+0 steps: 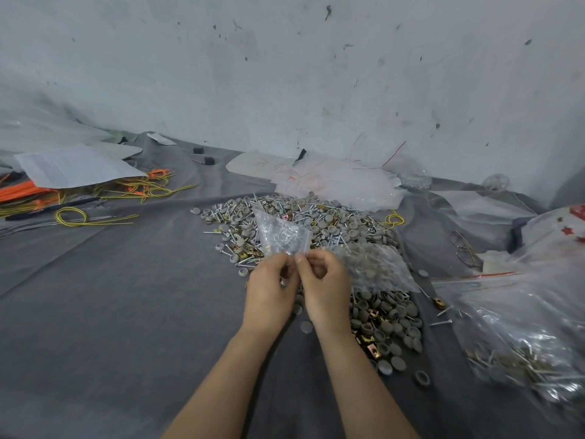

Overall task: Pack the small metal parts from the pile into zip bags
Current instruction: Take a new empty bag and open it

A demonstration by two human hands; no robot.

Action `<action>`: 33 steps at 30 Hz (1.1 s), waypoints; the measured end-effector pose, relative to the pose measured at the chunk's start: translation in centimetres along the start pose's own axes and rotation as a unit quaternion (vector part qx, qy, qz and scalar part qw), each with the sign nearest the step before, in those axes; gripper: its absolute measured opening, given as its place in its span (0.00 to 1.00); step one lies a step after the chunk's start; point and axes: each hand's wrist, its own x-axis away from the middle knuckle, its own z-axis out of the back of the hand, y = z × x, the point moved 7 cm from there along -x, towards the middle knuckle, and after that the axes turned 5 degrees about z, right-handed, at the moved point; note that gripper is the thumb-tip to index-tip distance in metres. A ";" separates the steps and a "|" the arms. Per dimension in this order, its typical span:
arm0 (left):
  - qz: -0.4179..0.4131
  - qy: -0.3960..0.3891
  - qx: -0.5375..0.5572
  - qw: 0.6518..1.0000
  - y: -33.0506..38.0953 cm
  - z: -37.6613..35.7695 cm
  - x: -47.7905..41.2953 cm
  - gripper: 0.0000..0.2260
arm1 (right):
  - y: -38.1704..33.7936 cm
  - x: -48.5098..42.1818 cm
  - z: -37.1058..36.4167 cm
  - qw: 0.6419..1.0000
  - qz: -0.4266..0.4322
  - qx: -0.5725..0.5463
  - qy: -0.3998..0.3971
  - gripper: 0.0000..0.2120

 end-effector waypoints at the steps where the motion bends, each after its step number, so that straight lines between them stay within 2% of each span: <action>1: 0.001 -0.004 0.002 1.000 -0.1 -0.1 0.0 0.11 | 0.1 -0.1 0.1 1.000 -0.001 0.005 0.001 0.02; 6: 0.053 -0.025 0.064 0.996 -0.9 -0.5 -0.1 0.10 | 0.6 -0.3 0.2 1.000 -0.018 -0.012 -0.005 0.01; 11: 0.081 -0.031 0.079 0.993 -1.4 -0.6 -0.2 0.09 | 0.4 -0.4 0.3 1.000 -0.013 -0.006 -0.017 0.08; 14: 0.064 -0.030 0.045 0.996 -1.0 -0.7 0.1 0.07 | 0.1 -0.2 0.2 0.999 0.001 0.039 -0.025 0.07; 17: 0.026 -0.036 -0.041 0.998 -0.7 -0.6 0.3 0.06 | 0.0 0.0 0.0 0.995 0.015 0.093 -0.038 0.05; 23: -0.048 0.022 -0.122 0.991 1.6 -0.2 0.6 0.11 | -1.0 0.1 0.6 0.983 0.063 0.170 0.013 0.06; 28: -0.001 0.078 -0.116 0.990 0.7 1.3 0.3 0.11 | 0.2 -0.9 3.0 0.980 0.028 0.189 0.049 0.06; 33: -0.010 0.102 -0.123 0.987 1.1 1.5 0.5 0.10 | -2.7 0.1 2.0 0.984 0.107 0.131 0.058 0.08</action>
